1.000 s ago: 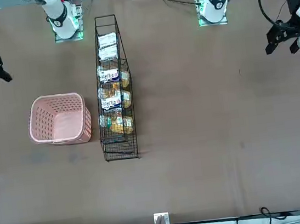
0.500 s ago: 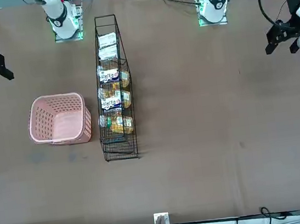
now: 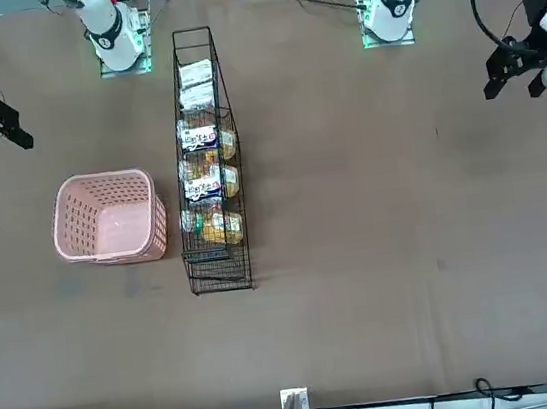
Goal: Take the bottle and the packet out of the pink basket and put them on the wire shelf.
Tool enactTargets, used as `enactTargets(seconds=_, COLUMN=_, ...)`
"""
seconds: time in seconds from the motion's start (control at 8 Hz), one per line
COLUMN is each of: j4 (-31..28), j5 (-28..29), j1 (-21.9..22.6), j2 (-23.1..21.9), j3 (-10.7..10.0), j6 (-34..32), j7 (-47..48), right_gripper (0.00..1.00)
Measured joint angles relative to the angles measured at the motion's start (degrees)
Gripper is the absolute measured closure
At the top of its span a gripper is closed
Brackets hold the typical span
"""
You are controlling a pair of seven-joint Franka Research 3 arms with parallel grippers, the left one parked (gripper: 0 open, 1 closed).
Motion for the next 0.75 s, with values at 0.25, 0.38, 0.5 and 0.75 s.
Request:
enactTargets(seconds=0.25, j4=-0.61, j5=-1.83, j1=0.05, j2=-0.09, j3=1.43, j6=0.02, j7=0.67, right_gripper=0.0)
enactTargets(seconds=0.38, j4=-0.76, j5=-2.04, j1=0.08, j2=-0.08, j3=1.59, j6=0.15, j7=0.67, right_gripper=0.0)
enactTargets(seconds=0.5, j4=-0.85, j5=-2.05, j1=0.08, j2=-0.07, j3=1.6, j6=0.44, j7=0.67, right_gripper=0.0)
enactTargets(seconds=0.75, j4=-0.87, j5=-2.05, j1=0.08, j2=-0.07, j3=1.6, j6=1.04, j7=0.67, right_gripper=0.0)
